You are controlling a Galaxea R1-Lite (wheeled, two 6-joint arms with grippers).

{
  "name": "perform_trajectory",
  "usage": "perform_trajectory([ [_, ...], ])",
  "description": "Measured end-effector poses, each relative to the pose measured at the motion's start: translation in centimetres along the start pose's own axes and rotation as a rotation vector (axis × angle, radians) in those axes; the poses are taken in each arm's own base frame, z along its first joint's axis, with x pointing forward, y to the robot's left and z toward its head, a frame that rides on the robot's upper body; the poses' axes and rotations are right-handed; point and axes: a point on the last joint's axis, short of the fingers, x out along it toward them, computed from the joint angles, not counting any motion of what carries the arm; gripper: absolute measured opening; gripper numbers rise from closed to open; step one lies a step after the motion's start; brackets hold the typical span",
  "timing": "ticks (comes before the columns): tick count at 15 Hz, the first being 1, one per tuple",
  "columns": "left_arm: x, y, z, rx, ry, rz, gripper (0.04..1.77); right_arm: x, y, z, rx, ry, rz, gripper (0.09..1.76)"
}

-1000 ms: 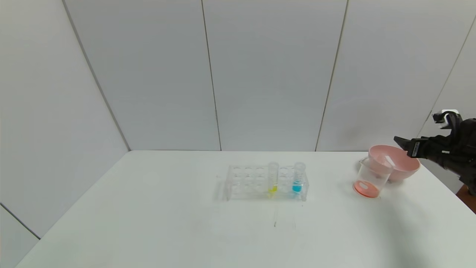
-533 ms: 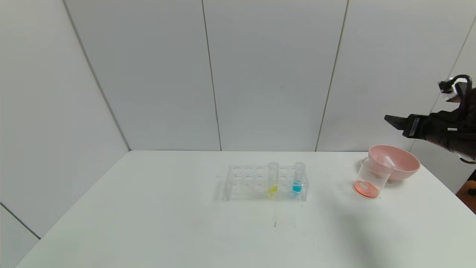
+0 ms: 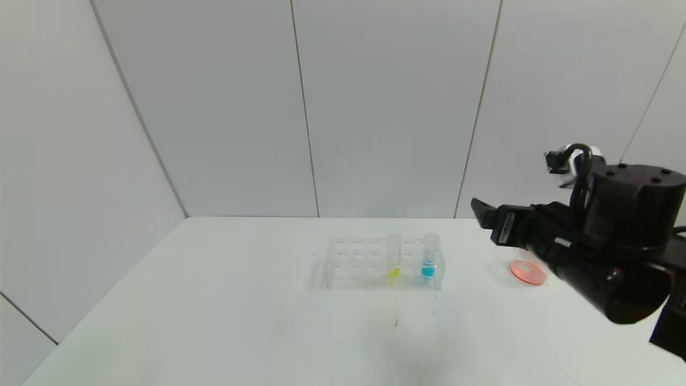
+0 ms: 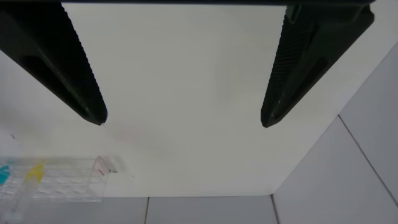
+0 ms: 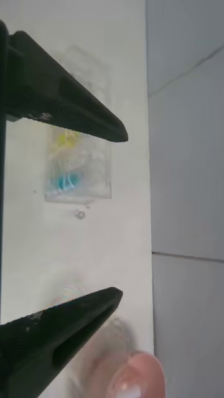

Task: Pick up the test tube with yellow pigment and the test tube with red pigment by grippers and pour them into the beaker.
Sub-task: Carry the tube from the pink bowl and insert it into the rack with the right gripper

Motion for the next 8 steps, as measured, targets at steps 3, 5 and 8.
perform_trajectory([
  [3,0.0,0.0,0.0,0.000,0.000,0.000,1.76,-2.5,3.2,-3.0,-0.020,0.007,0.097,1.68],
  [5,0.0,0.0,0.0,0.000,0.000,0.000,1.76,-3.2,4.8,-4.8,-0.031,0.041,0.149,1.69],
  [8,0.0,0.0,0.0,0.000,0.000,0.000,1.76,-3.3,6.7,-7.1,-0.023,0.094,0.194,1.70],
])
